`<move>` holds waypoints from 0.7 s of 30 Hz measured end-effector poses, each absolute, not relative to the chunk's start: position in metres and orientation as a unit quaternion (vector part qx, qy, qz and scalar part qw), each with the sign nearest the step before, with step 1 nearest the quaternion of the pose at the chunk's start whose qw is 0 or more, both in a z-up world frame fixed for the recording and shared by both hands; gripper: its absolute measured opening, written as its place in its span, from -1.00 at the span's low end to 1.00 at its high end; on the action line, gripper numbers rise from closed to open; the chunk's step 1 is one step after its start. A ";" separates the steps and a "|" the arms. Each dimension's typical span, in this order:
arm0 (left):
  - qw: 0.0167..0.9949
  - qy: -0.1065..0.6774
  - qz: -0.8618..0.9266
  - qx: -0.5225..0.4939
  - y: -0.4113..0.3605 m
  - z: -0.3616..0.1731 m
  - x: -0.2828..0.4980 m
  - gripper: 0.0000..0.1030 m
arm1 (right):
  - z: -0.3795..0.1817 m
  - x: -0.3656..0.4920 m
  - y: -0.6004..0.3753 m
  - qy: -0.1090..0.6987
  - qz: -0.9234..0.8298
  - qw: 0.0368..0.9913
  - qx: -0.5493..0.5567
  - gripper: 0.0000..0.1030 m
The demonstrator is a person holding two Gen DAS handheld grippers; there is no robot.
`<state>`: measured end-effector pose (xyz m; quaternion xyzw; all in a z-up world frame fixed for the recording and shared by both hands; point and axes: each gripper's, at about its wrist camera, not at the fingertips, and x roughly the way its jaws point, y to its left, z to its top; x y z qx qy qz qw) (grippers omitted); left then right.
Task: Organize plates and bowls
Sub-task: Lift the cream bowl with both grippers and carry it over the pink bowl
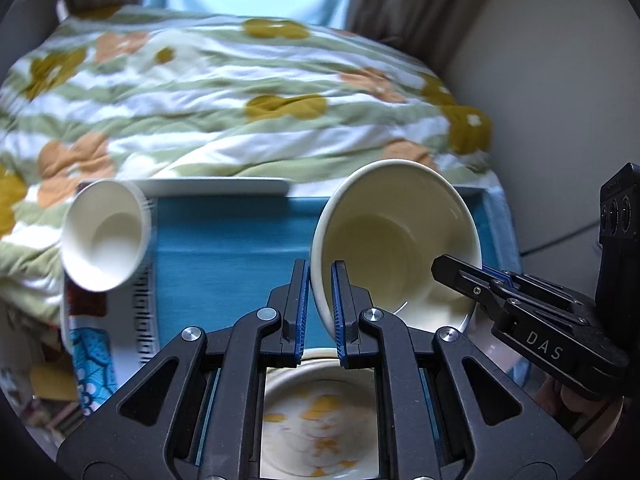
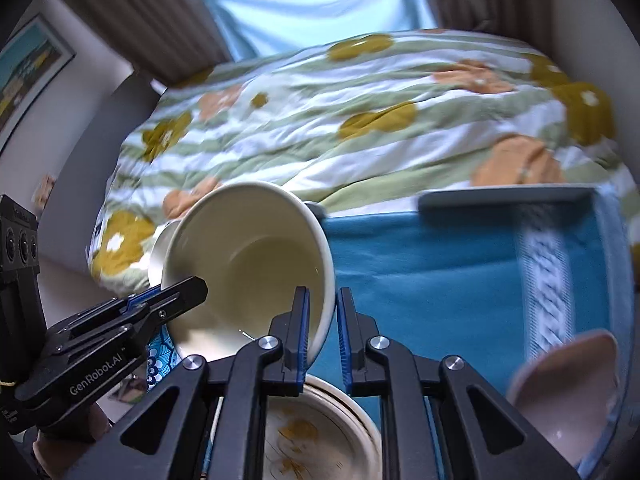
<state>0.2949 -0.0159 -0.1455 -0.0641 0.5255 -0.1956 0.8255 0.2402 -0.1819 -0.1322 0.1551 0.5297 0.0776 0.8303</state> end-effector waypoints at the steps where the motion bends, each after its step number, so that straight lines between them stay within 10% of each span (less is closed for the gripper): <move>1: 0.825 0.523 -0.206 -0.060 -0.027 -0.141 0.291 -0.81 | -0.127 0.232 -0.193 0.524 0.069 0.834 0.159 -0.76; 21: 0.779 0.560 -0.282 -0.007 -0.231 -0.161 0.212 -0.81 | -0.145 0.124 -0.376 0.538 -0.022 0.819 0.201 -0.75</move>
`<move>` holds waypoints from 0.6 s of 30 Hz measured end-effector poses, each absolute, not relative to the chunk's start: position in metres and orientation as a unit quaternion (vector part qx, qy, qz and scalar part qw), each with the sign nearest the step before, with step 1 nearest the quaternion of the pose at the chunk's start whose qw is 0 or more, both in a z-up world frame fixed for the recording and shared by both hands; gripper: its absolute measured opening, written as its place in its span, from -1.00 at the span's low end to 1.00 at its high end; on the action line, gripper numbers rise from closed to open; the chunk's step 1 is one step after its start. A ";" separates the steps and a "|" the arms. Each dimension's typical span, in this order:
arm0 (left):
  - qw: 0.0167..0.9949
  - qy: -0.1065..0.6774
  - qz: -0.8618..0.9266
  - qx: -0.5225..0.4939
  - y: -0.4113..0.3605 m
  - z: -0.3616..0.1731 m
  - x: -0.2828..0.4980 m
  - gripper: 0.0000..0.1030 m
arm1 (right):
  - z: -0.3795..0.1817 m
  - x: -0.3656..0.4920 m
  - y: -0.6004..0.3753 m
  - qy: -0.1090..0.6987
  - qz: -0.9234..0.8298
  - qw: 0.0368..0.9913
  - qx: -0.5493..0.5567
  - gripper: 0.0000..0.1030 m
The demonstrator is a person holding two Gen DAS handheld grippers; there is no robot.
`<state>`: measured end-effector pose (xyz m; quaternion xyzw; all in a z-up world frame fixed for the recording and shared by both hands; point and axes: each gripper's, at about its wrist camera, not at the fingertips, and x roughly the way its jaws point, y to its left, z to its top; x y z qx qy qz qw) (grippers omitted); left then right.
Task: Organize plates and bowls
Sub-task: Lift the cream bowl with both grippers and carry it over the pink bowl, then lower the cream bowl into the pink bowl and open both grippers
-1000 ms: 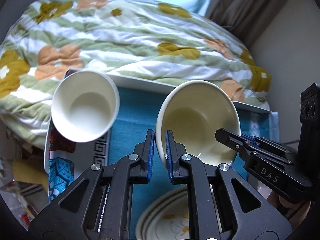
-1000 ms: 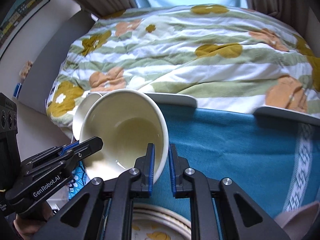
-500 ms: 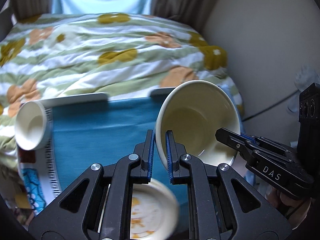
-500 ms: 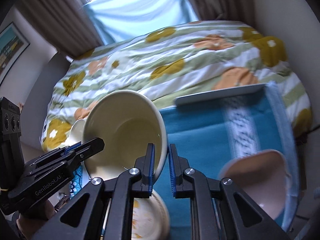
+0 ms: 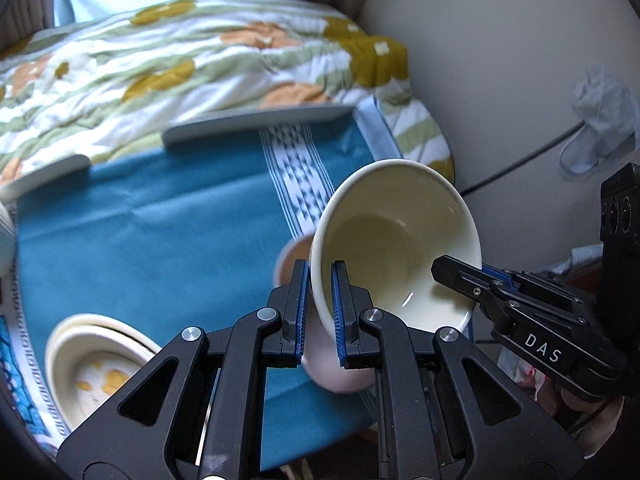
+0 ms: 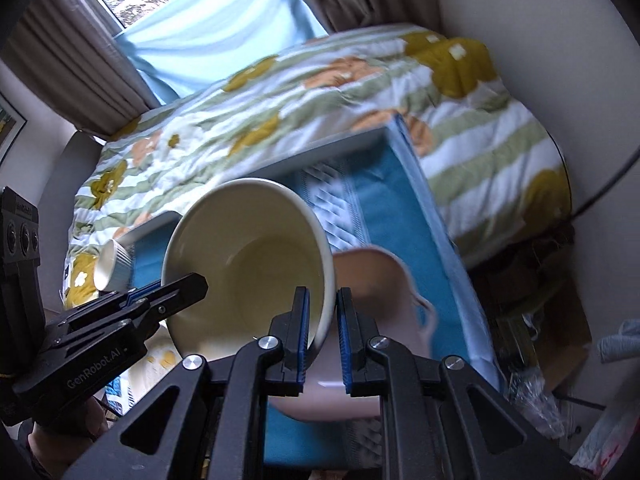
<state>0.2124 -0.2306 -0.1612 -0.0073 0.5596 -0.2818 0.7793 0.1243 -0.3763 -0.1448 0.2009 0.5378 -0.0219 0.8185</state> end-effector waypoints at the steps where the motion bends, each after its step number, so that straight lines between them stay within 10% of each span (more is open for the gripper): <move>1: 0.776 0.566 -0.281 -0.003 -0.236 -0.168 0.209 -0.81 | -0.151 0.121 -0.380 0.543 -0.023 0.815 0.203 -0.75; 18: 0.745 0.609 -0.264 0.064 -0.257 -0.237 0.208 -0.81 | -0.222 0.109 -0.396 0.583 -0.019 0.777 0.234 -0.75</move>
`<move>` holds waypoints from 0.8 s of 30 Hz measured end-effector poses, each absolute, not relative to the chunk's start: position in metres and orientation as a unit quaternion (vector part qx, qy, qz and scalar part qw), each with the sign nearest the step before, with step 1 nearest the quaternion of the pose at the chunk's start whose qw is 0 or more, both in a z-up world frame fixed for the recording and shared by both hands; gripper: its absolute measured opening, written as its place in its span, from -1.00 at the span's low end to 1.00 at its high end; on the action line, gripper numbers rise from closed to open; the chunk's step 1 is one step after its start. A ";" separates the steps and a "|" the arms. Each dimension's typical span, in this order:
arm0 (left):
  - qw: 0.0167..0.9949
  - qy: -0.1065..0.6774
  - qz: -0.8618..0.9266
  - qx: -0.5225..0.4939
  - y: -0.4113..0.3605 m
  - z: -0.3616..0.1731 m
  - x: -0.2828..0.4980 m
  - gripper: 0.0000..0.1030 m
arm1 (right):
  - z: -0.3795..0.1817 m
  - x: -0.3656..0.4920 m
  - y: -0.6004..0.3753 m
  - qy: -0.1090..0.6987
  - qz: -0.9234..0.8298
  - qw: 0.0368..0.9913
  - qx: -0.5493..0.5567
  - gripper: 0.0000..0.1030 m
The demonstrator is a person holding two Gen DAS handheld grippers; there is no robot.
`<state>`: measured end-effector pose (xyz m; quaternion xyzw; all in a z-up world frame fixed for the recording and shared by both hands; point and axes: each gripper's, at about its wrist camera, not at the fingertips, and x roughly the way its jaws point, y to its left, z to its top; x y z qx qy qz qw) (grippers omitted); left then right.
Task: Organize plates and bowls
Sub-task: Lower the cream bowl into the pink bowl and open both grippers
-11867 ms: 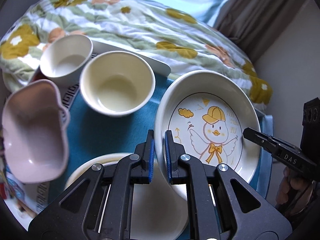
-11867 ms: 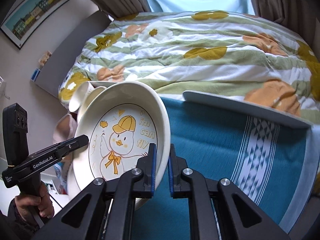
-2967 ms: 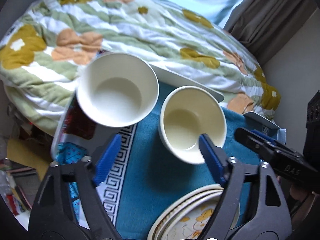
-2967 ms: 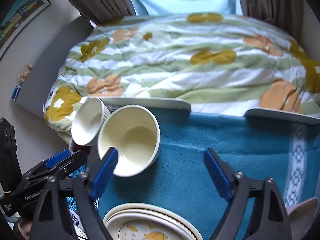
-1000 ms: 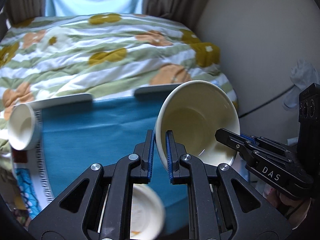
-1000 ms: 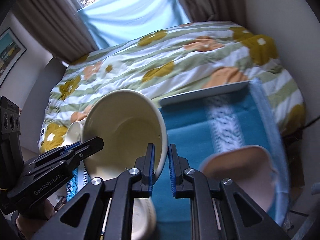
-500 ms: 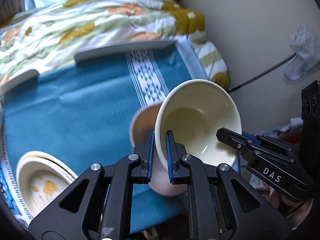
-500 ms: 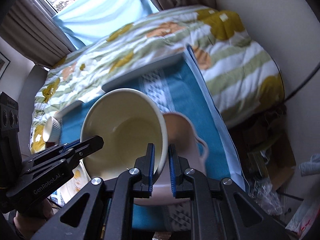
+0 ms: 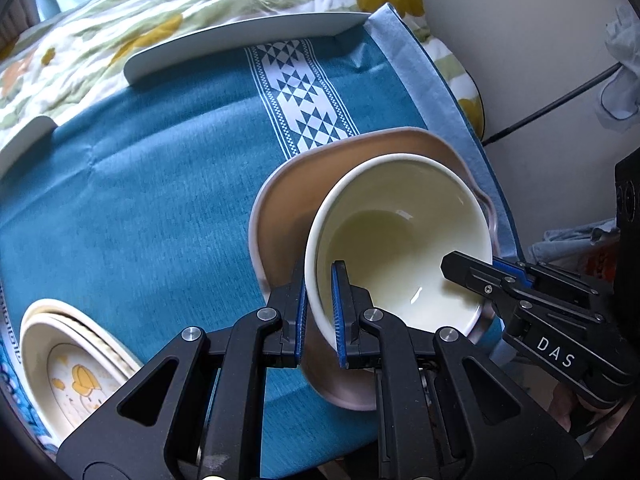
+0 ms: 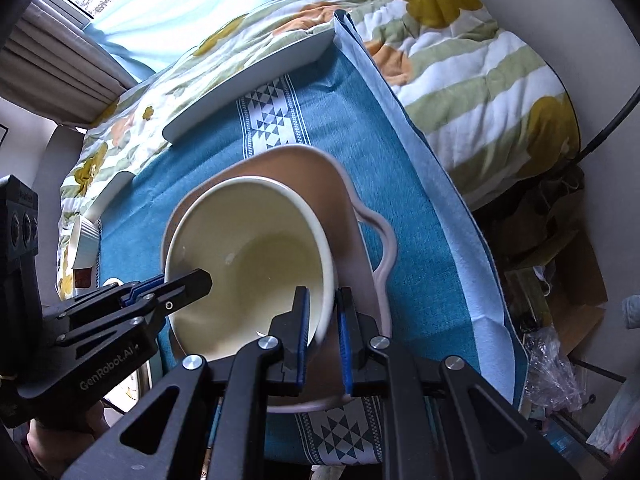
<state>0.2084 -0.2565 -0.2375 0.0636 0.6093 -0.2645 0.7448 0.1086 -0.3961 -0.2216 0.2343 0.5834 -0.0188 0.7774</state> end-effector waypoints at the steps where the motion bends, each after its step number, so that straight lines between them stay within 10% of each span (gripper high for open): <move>1: 0.745 0.609 -0.264 0.066 -0.258 -0.239 0.210 -0.81 | -0.223 0.109 -0.396 0.584 -0.019 0.776 0.235 -0.76; 24: 0.752 0.598 -0.258 0.105 -0.269 -0.233 0.212 -0.77 | -0.223 0.115 -0.395 0.604 -0.037 0.762 0.233 -0.75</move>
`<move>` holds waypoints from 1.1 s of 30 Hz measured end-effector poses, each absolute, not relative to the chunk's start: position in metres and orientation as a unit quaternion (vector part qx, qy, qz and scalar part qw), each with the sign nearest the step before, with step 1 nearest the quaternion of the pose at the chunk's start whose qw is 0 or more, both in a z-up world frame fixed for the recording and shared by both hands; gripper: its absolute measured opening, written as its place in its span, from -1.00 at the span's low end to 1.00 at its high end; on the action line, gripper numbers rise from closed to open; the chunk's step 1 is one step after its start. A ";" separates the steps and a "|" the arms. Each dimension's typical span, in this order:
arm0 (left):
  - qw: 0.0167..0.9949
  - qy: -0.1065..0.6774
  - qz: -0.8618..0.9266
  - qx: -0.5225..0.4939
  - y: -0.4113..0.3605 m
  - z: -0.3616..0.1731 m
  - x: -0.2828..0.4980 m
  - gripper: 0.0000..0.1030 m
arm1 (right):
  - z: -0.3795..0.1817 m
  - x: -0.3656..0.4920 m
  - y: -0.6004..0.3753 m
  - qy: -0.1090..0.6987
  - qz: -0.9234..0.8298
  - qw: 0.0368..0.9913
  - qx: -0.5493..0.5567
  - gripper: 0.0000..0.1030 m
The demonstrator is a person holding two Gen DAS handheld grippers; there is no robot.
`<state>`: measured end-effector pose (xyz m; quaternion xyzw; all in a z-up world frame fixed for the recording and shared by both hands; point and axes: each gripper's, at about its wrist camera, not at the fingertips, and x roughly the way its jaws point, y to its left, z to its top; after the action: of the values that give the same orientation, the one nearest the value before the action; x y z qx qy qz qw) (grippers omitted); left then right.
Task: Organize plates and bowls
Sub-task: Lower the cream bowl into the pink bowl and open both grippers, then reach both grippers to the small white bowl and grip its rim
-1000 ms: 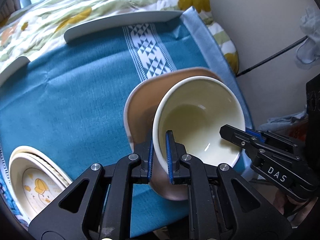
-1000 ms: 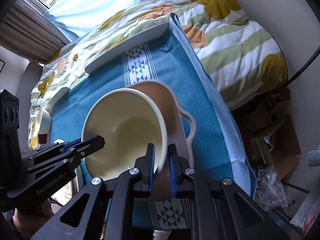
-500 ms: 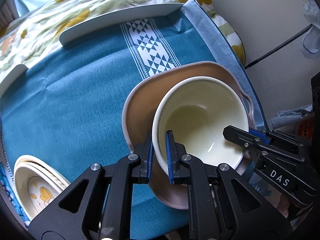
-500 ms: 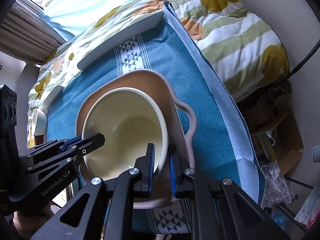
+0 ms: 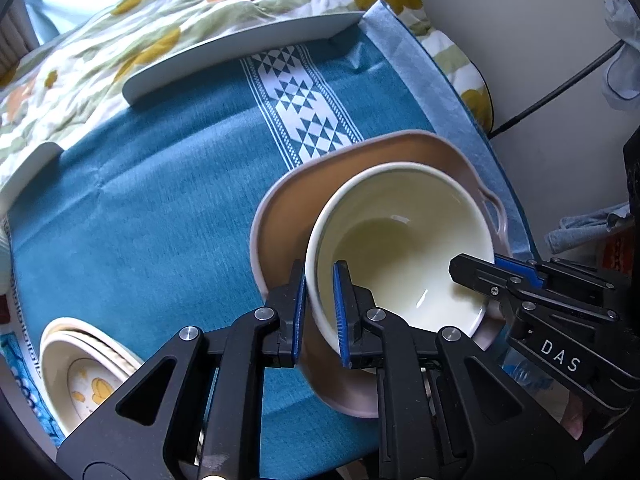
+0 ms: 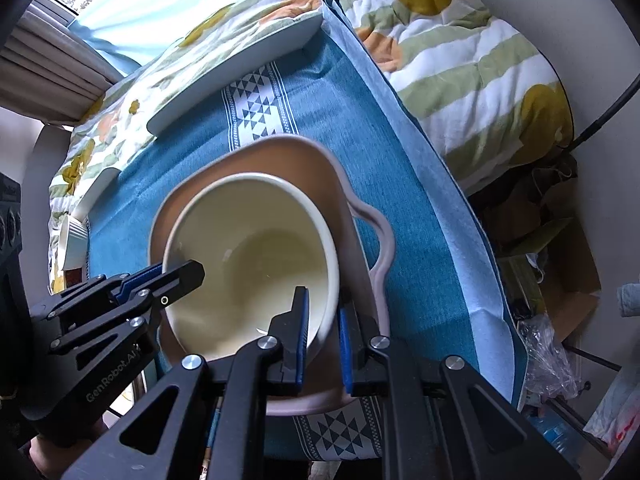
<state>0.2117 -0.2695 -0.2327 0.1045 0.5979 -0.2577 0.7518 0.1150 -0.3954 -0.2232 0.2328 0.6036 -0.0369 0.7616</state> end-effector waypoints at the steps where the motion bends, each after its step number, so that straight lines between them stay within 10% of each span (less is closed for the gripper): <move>1: 0.752 0.597 -0.258 0.105 -0.270 -0.231 0.212 -0.77 | -0.222 0.115 -0.396 0.604 -0.037 0.761 0.233 -0.75; 21: 0.807 0.530 -0.256 0.049 -0.229 -0.135 0.198 -0.76 | -0.134 0.113 -0.385 0.535 0.004 0.820 0.203 -0.75; 23: 0.827 0.507 -0.240 0.037 -0.214 -0.114 0.195 -0.55 | -0.118 0.117 -0.378 0.520 0.020 0.832 0.191 -0.75; 25: 0.847 0.484 -0.217 0.027 -0.199 -0.095 0.192 0.62 | -0.101 0.124 -0.369 0.500 0.041 0.847 0.176 -0.75; 26: 0.860 0.467 -0.202 0.020 -0.189 -0.084 0.190 0.84 | -0.093 0.127 -0.363 0.491 0.052 0.853 0.167 -0.74; 28: 0.884 0.434 -0.177 0.004 -0.170 -0.066 0.183 0.99 | -0.079 0.135 -0.353 0.473 0.075 0.865 0.152 -0.45; 30: 0.895 0.419 -0.150 -0.011 -0.149 -0.054 0.180 0.99 | -0.067 0.144 -0.340 0.455 0.097 0.874 0.141 0.55; 33: 0.910 0.402 -0.098 -0.033 -0.114 -0.043 0.173 0.99 | -0.056 0.158 -0.323 0.437 0.131 0.881 0.128 0.75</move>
<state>0.1728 -0.1143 -0.0435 -0.0331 0.4020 -0.0975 0.9098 0.1584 -0.3226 -0.0564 0.1283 0.4366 0.1312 0.8808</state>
